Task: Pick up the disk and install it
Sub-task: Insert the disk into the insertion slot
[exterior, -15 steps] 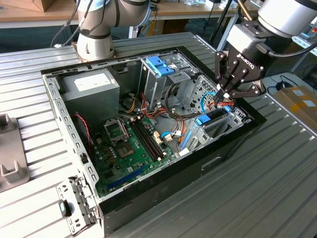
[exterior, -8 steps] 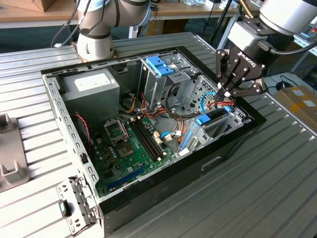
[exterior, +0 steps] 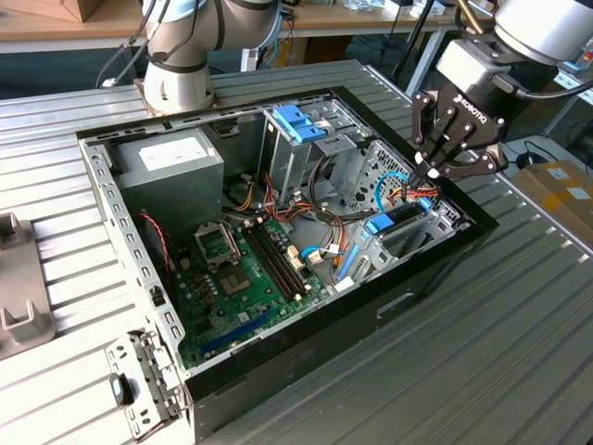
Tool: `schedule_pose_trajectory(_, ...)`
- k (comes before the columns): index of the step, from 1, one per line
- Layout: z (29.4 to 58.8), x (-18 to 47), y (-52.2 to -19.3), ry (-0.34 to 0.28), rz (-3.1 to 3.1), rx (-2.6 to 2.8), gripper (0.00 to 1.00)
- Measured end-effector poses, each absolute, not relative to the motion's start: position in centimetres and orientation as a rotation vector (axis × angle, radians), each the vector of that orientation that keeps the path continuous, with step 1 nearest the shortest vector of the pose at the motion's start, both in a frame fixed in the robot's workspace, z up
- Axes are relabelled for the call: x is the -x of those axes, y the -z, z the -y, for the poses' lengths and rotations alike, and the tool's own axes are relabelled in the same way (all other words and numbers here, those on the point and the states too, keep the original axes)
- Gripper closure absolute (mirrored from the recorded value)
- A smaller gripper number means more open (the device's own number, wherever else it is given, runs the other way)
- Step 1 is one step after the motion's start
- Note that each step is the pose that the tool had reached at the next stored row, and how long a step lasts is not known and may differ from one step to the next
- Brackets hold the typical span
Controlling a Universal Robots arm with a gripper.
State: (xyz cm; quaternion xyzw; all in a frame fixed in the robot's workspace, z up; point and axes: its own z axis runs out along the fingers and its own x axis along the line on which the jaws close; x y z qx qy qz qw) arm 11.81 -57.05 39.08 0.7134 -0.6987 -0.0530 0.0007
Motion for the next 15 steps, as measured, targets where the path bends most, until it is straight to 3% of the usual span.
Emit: schedule_pose_trajectory(15, 57.1, -16.0, -39.1, 0.166, 2.194, -2.24, 0.9)
